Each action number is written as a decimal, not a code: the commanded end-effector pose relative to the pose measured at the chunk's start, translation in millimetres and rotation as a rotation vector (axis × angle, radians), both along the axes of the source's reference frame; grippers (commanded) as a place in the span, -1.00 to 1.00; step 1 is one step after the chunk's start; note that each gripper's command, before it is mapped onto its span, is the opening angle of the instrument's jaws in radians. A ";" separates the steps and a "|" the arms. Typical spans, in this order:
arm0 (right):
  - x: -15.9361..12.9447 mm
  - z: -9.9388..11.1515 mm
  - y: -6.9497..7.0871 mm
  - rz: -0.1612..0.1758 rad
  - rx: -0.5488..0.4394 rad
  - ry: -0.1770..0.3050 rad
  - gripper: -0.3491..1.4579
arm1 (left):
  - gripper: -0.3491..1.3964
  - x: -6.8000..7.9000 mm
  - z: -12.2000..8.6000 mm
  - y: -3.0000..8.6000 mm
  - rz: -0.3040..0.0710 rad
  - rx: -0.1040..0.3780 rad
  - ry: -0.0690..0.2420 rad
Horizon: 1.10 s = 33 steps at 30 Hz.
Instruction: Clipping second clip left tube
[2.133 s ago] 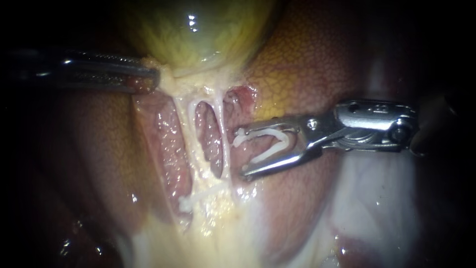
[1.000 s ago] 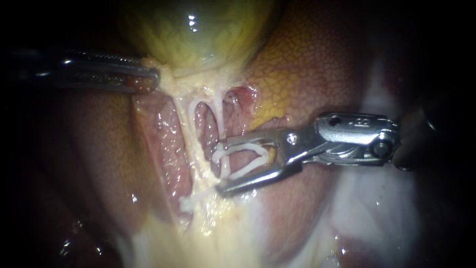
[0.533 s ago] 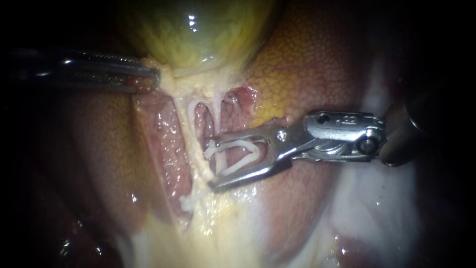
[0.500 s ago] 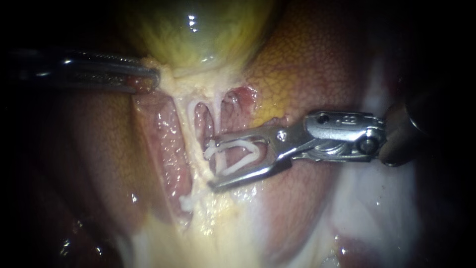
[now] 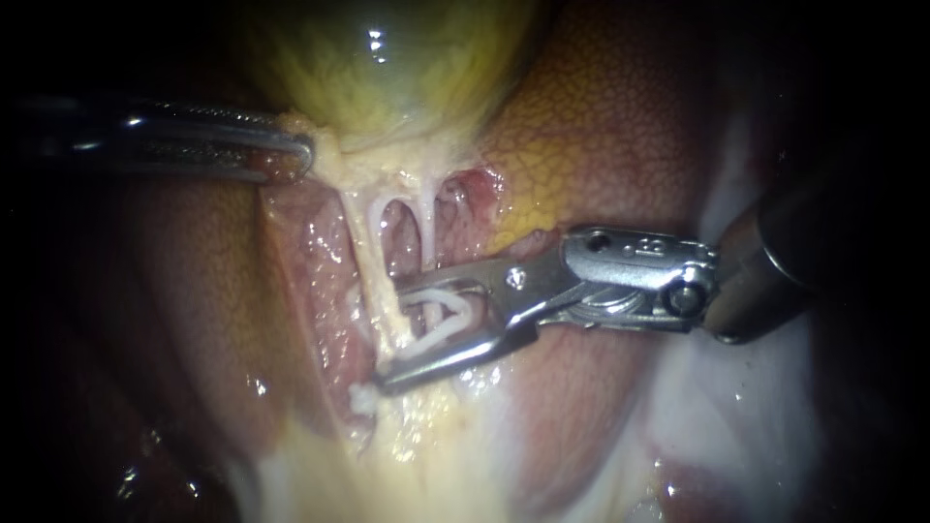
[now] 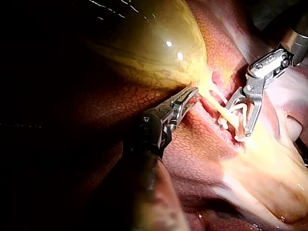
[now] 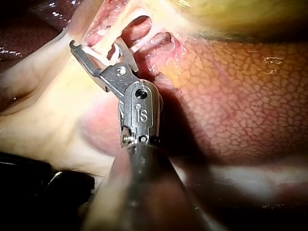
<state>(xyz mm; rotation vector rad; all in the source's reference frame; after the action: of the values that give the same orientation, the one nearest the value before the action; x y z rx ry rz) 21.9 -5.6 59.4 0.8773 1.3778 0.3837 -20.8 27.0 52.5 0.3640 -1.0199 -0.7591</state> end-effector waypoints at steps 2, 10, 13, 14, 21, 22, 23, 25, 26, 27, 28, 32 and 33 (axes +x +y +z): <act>0.2 -0.3 -0.2 -0.010 0.000 0.008 -0.12 | -1.00 0.0 0.0 0.0 0.000 0.000 0.000; 0.4 -1.8 -1.4 -0.051 0.005 0.054 -0.15 | -1.00 0.0 0.0 0.0 0.000 0.000 0.000; 0.6 -2.5 -1.5 -0.063 0.011 0.080 -0.17 | -1.00 0.0 0.0 0.0 0.000 0.000 0.000; 0.6 -2.7 -1.5 -0.069 0.012 0.084 -0.18 | -1.00 0.0 0.0 0.0 0.000 0.000 0.000; 0.8 -3.5 -1.4 -0.091 0.000 0.108 -0.31 | -1.00 0.0 0.0 0.0 0.000 0.000 0.000; 0.9 -3.6 -1.4 -0.091 0.000 0.108 -0.34 | -1.00 0.0 0.0 0.0 0.000 0.000 0.000; 0.9 -3.7 -1.3 -0.091 0.001 0.108 -0.37 | -1.00 0.0 0.0 0.0 0.000 0.000 0.000; 1.0 -3.7 -1.2 -0.087 0.001 0.106 -0.42 | -1.00 0.0 0.0 0.0 0.000 0.000 0.000; 1.1 -3.8 -1.1 -0.084 0.001 0.104 -0.45 | -1.00 0.0 0.0 0.0 0.000 0.000 0.000; 1.1 -3.8 -1.1 -0.081 0.001 0.103 -0.48 | -1.00 0.0 0.0 0.0 0.000 0.000 0.000; 1.2 -3.8 -1.0 -0.081 0.001 0.102 -0.52 | -1.00 0.0 0.0 0.0 0.000 0.000 0.000; 1.5 -3.8 -0.9 -0.066 0.002 0.100 -0.62 | -1.00 0.0 0.0 0.0 0.000 0.000 0.000; 1.5 -3.9 -0.9 -0.059 -0.002 0.105 -0.62 | -1.00 0.0 0.0 0.0 0.000 0.000 0.000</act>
<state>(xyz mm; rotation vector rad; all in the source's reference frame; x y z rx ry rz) 23.4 -6.4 55.5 0.9435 1.4462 0.2973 -20.8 27.0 52.5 0.3640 -1.0199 -0.7587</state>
